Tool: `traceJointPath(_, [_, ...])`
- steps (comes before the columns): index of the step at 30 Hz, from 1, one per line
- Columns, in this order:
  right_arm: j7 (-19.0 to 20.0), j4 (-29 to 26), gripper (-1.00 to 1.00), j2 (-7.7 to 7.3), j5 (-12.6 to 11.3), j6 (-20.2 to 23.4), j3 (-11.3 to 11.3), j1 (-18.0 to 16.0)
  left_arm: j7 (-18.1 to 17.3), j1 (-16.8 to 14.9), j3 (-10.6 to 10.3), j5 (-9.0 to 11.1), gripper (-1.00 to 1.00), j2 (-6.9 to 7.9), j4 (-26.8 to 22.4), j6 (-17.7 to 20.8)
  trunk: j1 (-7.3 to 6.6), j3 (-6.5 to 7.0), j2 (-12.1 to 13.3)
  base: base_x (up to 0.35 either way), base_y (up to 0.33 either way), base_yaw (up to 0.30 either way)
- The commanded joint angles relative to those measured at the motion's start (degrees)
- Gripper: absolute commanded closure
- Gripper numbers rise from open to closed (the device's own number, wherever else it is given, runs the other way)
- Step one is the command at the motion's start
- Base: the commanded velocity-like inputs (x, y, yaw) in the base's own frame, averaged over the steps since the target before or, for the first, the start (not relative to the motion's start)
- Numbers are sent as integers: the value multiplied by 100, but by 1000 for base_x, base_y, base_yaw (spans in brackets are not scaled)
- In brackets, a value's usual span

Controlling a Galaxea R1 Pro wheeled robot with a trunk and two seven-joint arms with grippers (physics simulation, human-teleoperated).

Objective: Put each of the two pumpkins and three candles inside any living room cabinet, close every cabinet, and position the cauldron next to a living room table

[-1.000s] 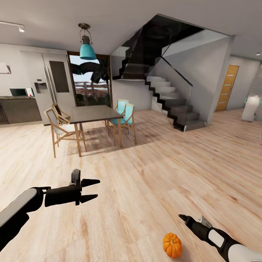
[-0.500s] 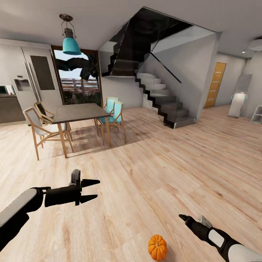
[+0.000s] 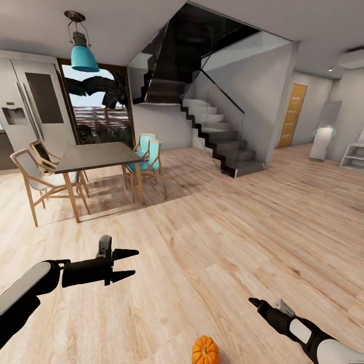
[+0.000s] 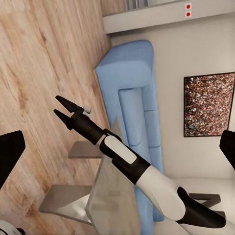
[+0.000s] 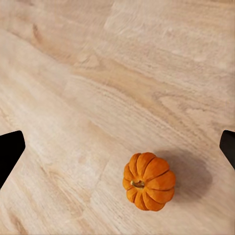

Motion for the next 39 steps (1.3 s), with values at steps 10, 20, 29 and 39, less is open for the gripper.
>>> traceJointPath(10, [10,-2,-100,-2,-52,-85,33,-3,14,-6,35,12,-100,9,-18,5,87,-78,-163,4,-5,0])
traceJointPath(20, [10,-2,-100,4,-46,-391,37,-3,14,-6,78,10,-100,123,-42,5,175,-150,-323,0,0,0])
traceJointPath(29, [15,-2,-100,1,-30,-463,40,-3,-39,-6,100,72,-100,295,-83,13,351,-293,-644,0,0,0])
traceJointPath(39, [16,-7,-100,5,-47,-439,37,-3,-61,-6,100,84,-100,316,-71,22,570,-473,-1045,0,0,0])
